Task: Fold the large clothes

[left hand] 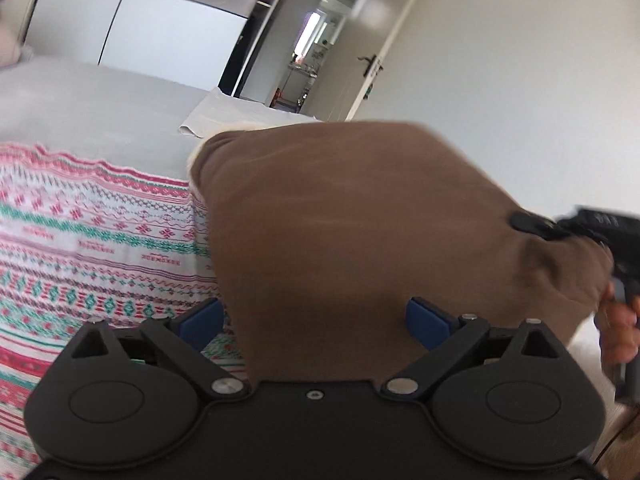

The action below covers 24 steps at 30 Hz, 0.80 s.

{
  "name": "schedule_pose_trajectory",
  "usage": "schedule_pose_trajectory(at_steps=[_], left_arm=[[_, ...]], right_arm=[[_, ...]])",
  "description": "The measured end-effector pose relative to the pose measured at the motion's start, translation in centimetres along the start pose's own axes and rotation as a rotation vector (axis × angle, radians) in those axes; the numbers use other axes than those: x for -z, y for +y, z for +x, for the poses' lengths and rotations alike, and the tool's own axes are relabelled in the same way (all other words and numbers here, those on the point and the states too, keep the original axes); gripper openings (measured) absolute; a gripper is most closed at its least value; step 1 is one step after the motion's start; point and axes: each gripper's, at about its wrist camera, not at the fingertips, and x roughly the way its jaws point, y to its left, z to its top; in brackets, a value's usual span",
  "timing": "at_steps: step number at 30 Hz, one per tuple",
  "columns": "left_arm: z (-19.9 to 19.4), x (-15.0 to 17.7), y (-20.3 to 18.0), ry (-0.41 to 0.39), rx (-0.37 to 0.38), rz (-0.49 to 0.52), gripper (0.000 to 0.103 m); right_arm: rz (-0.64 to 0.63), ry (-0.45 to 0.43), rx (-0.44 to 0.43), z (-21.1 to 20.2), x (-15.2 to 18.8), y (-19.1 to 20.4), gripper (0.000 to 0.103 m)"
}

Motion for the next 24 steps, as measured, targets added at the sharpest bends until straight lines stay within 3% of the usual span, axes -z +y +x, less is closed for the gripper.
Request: schedule_pose_trajectory(at_steps=[2,4,7,8,9,10,11,14,16,17,20,24], left_arm=[[0.5,0.0,-0.1,0.012,0.014,-0.028,0.098],[1.3,-0.1,0.4,0.044,0.022,-0.054,0.098],[3.9,0.4,1.4,0.104,0.036,-0.132,0.102],[4.7,0.6,1.9,0.122,0.053,-0.184,0.103],[5.5,0.7,2.5,0.146,0.078,-0.244,0.103],[6.4,0.9,3.3,0.178,0.113,-0.317,0.103],[7.3,1.2,4.1,0.203,0.141,-0.396,0.103],[8.6,2.3,5.9,0.240,0.206,-0.556,0.103],[8.5,2.2,5.8,0.253,0.212,-0.556,0.099],[8.2,2.0,5.6,0.261,0.196,-0.559,0.090],[6.7,0.8,3.9,0.256,0.123,-0.491,0.069],[2.6,-0.3,2.6,0.222,0.075,-0.421,0.066]], right_arm=[[0.028,-0.018,0.014,-0.9,-0.4,-1.9,0.011],[0.082,0.031,0.075,-0.5,0.3,-4.9,0.013],[0.140,0.127,0.186,0.6,2.7,-8.5,0.028],[0.154,0.129,0.200,0.8,3.4,-9.3,0.043],[0.161,0.117,0.213,0.7,4.0,-9.8,0.068],[0.169,0.112,0.236,0.6,4.4,-10.2,0.082],[0.181,0.112,0.240,0.5,4.7,-10.6,0.089],[0.325,0.170,0.139,0.9,5.3,-12.6,0.089],[0.416,0.212,0.037,1.9,6.1,-13.5,0.089],[0.426,0.217,0.027,2.2,6.2,-13.4,0.086],[0.466,0.235,-0.040,2.0,6.2,-12.0,0.065],[0.408,0.263,-0.097,0.5,6.4,-7.8,0.060]])
